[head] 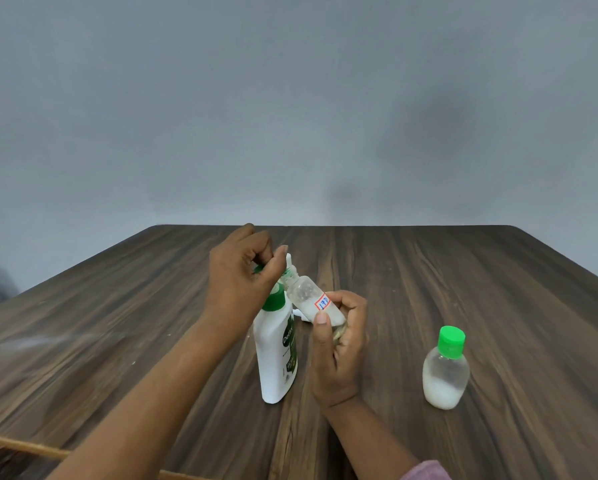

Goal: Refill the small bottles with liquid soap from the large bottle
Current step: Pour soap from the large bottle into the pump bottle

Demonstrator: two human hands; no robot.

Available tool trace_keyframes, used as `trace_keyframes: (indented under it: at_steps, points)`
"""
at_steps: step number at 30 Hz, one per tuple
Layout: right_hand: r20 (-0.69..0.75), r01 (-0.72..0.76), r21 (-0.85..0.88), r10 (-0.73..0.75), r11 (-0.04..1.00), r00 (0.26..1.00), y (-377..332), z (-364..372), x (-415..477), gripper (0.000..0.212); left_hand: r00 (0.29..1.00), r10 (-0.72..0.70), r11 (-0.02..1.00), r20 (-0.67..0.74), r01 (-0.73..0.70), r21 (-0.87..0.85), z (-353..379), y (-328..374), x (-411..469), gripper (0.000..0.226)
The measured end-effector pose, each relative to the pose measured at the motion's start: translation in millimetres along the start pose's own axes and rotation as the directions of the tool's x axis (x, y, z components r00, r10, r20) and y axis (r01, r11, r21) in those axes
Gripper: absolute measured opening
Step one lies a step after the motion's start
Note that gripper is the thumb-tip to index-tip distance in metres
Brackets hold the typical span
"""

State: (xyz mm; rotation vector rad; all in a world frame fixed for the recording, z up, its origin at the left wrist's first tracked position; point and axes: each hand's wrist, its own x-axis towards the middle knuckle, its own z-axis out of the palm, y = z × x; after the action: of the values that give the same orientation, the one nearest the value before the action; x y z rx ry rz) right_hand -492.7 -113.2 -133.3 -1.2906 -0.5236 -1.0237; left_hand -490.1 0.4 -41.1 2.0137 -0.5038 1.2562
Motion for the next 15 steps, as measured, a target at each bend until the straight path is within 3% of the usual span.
trace_keyframes:
  at_steps: [5,15]
  points:
    - [-0.002,0.002,0.009,-0.002,1.0,1.0,0.6,0.2,0.2,0.015,0.993,0.094,0.994,0.078,-0.098,0.052,-5.2,-1.5,7.8,0.035]
    - [-0.037,0.004,0.007,-0.004,1.0,0.999,1.6,-1.7,0.0,0.016,0.999,0.012,1.0,-0.036,-0.013,-0.015,4.6,-5.1,-8.8,0.04]
